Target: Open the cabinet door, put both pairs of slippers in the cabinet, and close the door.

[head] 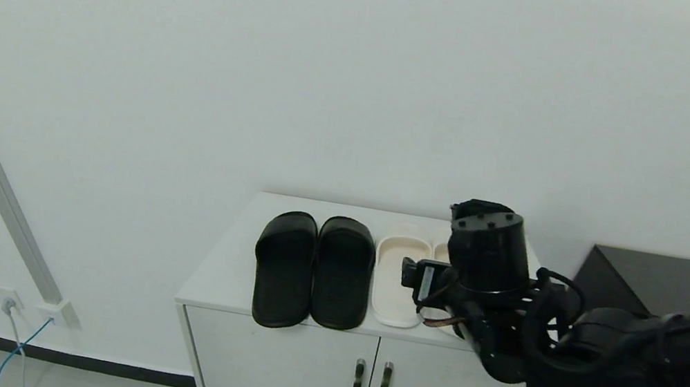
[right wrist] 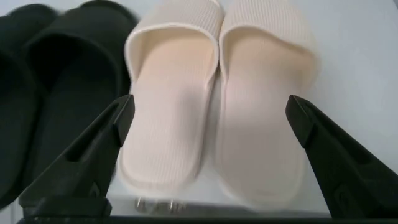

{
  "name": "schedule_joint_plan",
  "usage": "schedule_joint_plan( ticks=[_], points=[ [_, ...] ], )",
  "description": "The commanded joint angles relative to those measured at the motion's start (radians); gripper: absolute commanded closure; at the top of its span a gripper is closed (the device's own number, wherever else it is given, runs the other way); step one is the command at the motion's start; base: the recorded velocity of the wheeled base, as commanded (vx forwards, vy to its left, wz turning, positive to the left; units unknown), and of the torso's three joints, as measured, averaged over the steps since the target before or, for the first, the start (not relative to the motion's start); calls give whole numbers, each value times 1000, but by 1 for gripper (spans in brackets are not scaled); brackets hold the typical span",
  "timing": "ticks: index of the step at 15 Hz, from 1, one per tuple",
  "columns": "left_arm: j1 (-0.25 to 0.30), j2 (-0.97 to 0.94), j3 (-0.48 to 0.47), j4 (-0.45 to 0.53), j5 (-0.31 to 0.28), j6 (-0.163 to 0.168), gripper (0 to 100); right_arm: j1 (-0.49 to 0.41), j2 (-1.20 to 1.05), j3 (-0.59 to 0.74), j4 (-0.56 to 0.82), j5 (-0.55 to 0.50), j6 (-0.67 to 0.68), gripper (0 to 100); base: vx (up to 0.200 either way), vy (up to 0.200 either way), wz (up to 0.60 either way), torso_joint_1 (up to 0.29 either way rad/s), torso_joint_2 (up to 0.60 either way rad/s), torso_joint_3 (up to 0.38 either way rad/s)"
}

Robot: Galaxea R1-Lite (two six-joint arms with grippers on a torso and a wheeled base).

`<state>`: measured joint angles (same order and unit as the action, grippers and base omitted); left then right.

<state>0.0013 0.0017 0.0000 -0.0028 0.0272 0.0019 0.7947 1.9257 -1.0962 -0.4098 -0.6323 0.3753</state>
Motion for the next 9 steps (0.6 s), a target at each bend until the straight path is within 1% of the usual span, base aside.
schedule_joint_plan(
  ticks=[1, 3, 9],
  points=[
    [0, 0, 0, 0, 0, 0, 100, -37, 133, -87, 0, -33, 5, 0, 0, 0, 0, 0, 0, 0],
    [0, 0, 0, 0, 0, 0, 100, -52, 183, -134, -6, -38, 1, 0, 0, 0, 0, 0, 0, 0],
    [0, 0, 0, 0, 0, -2, 100, -107, 334, -235, -146, -41, -93, 0, 0, 0, 0, 0, 0, 0]
  ],
)
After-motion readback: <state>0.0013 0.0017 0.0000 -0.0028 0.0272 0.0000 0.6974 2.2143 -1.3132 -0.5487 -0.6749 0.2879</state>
